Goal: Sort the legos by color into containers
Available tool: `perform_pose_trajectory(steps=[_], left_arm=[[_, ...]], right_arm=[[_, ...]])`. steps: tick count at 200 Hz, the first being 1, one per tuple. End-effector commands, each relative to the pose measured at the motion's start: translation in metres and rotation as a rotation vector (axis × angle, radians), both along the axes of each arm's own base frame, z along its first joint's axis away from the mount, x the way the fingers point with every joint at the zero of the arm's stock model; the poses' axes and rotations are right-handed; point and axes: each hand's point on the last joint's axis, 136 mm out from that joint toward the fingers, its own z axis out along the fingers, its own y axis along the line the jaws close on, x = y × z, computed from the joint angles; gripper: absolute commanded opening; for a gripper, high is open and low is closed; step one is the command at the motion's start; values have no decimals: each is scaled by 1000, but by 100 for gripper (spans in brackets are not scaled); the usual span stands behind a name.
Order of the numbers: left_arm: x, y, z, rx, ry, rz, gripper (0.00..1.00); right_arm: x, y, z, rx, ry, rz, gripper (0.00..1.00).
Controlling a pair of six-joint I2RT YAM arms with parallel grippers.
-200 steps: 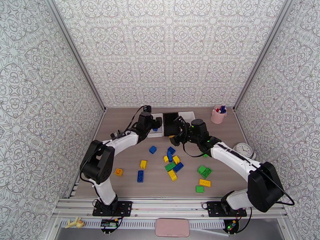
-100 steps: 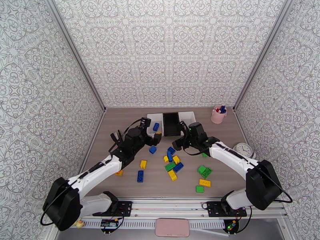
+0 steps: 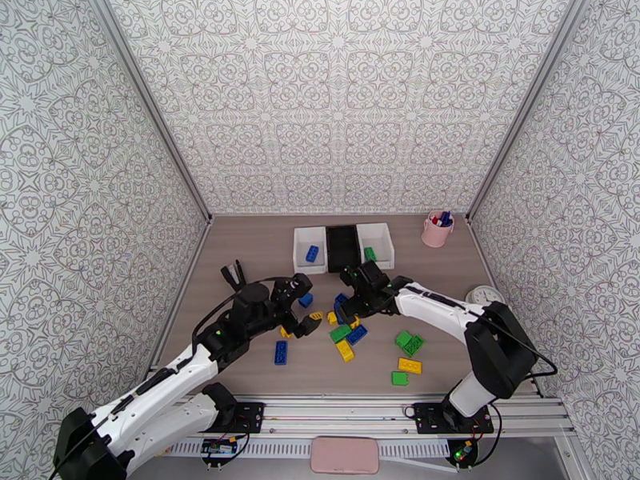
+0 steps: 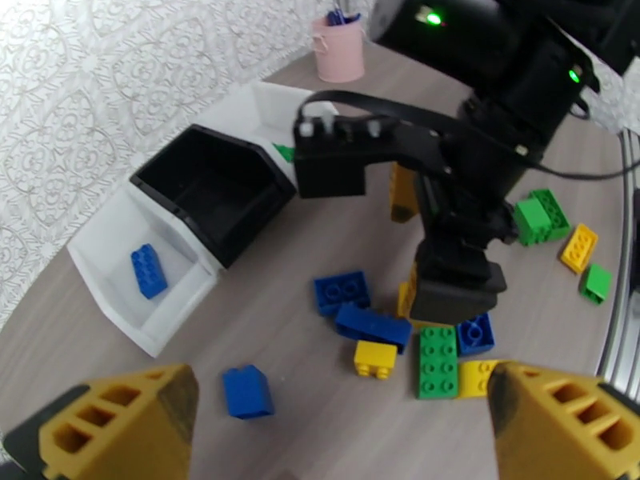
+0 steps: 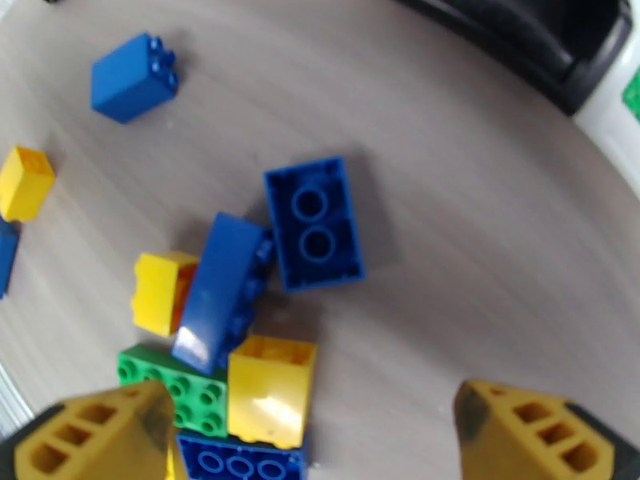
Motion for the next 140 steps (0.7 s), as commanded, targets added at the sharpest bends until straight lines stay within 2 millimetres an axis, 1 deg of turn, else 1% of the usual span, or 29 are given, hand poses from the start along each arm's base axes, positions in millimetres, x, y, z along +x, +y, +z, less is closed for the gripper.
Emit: perform_pose_trajectory(steps=[1, 32, 55, 69, 77, 79, 92, 140], left_arm=[[-17, -12, -14, 14, 21, -112, 100], [-22, -15, -17, 26, 26, -138, 100], [-22, -15, -21, 44, 26, -141, 100], [-23, -16, -22, 47, 26, -143, 100], [-24, -16, -22, 50, 24, -146, 100], [-24, -17, -22, 49, 23, -148, 100], [-23, -16, -24, 54, 24, -135, 100], [-22, -16, -20, 42, 2, -116, 100]], right_arm=[[-1, 0, -4, -49, 22, -20, 95], [0, 4, -15, -51, 42, -32, 94], [-1, 1, -23, -74, 50, -37, 91], [0, -2, -25, -88, 44, -44, 87], [1, -4, -26, -95, 36, -52, 84], [1, -5, -26, -99, 35, -54, 82], [2, -6, -26, -103, 31, -59, 78], [3, -6, -26, -102, 28, -66, 64]])
